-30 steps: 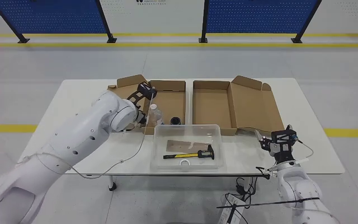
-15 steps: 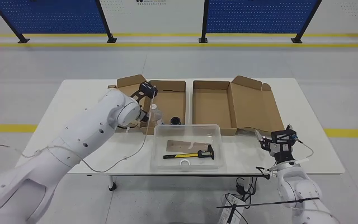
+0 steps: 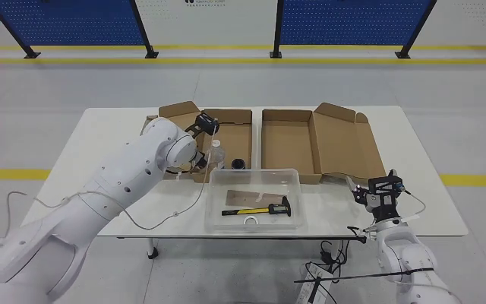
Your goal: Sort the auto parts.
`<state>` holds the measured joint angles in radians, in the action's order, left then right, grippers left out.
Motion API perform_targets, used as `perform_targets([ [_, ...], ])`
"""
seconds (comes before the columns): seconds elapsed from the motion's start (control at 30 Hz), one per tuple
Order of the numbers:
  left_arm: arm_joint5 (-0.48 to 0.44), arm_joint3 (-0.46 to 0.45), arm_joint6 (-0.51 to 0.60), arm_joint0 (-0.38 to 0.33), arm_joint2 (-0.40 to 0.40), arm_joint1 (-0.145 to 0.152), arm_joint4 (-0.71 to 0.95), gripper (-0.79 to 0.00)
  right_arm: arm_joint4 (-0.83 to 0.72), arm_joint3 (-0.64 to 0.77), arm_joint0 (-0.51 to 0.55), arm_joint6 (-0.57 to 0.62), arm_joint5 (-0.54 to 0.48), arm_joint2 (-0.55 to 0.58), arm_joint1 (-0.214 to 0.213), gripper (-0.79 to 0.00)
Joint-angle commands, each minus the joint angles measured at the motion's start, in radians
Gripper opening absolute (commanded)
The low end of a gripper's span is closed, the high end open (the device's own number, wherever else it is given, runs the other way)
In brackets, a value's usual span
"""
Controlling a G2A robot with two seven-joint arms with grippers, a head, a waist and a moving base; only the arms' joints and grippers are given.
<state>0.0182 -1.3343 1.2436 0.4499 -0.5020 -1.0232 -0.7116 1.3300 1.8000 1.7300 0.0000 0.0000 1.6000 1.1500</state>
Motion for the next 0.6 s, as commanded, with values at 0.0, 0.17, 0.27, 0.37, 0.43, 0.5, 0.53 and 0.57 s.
perform_targets([
  [0.0, -0.007, 0.016, 0.002, -0.002, 0.003, -0.008, 0.005, -0.785, 0.000, 0.000, 0.000, 0.000, 0.000, 0.000, 0.000, 0.000],
  [0.17, -0.018, 0.052, 0.005, -0.009, 0.010, -0.029, 0.008, -0.785, 0.000, 0.000, 0.000, 0.000, 0.000, 0.000, 0.000, 0.000],
  [0.27, -0.019, 0.073, 0.000, -0.012, 0.008, -0.040, 0.015, -0.785, 0.000, 0.000, 0.000, 0.000, 0.000, 0.000, 0.000, 0.000],
  [0.37, -0.019, 0.097, -0.006, -0.015, 0.008, -0.051, 0.016, -0.785, 0.000, 0.000, 0.000, 0.000, 0.000, 0.000, 0.000, 0.000],
  [0.43, -0.019, 0.113, -0.005, -0.015, 0.009, -0.058, 0.015, -0.785, 0.000, 0.000, 0.000, 0.000, 0.000, 0.000, 0.000, 0.000],
  [0.5, -0.019, 0.125, 0.001, -0.015, 0.013, -0.064, 0.009, -0.785, 0.000, 0.000, 0.000, 0.000, 0.000, 0.000, 0.000, 0.000],
  [0.53, -0.020, 0.131, 0.002, -0.015, 0.014, -0.068, 0.008, -0.785, 0.000, 0.000, 0.000, 0.000, 0.000, 0.000, 0.000, 0.000],
  [0.57, -0.019, 0.138, 0.001, -0.015, 0.013, -0.071, 0.009, -0.785, 0.000, 0.000, 0.000, 0.000, 0.000, 0.000, 0.000, 0.000],
])
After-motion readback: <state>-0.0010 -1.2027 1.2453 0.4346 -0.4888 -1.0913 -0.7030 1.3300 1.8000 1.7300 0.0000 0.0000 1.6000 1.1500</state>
